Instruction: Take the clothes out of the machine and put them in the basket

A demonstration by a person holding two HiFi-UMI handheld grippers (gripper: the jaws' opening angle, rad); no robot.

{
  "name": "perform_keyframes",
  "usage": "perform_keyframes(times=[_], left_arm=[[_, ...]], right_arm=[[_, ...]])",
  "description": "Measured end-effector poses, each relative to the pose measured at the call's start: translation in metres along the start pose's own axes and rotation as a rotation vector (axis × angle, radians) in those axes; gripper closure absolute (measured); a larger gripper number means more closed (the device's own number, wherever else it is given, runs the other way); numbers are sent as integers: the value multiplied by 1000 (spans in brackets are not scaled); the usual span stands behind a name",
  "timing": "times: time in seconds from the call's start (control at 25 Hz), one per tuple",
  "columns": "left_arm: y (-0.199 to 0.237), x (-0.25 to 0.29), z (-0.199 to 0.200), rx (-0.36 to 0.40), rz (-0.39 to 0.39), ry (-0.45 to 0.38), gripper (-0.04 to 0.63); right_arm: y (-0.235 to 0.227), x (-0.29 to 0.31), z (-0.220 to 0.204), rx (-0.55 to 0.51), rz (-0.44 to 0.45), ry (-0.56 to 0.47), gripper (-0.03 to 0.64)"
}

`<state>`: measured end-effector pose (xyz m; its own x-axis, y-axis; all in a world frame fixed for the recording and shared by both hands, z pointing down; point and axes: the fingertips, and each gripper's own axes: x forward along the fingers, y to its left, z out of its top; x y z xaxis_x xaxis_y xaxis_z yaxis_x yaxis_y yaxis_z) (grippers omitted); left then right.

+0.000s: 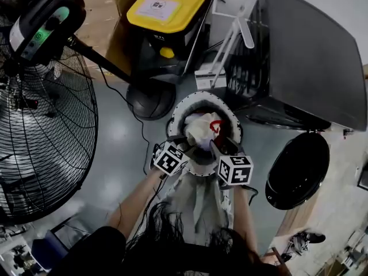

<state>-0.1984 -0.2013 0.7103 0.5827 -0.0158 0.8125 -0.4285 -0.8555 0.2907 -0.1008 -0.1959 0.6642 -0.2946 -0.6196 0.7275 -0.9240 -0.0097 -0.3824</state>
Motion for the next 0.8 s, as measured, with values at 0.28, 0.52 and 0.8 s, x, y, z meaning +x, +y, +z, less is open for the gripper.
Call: perform_keyframes(times=[0.28,0.52,0.8], left_arm=[[-11,-12,11,15,-20,-39,437],[-28,-20,28,56,-48,-90,439],[-56,-25,42,150,-89,-102,439]], right_arm=[[4,-9,8,16,-3,-47,383],[-3,-22,7,38,-27,-91,394],[-21,-50,-1,65,-74,-131,400]])
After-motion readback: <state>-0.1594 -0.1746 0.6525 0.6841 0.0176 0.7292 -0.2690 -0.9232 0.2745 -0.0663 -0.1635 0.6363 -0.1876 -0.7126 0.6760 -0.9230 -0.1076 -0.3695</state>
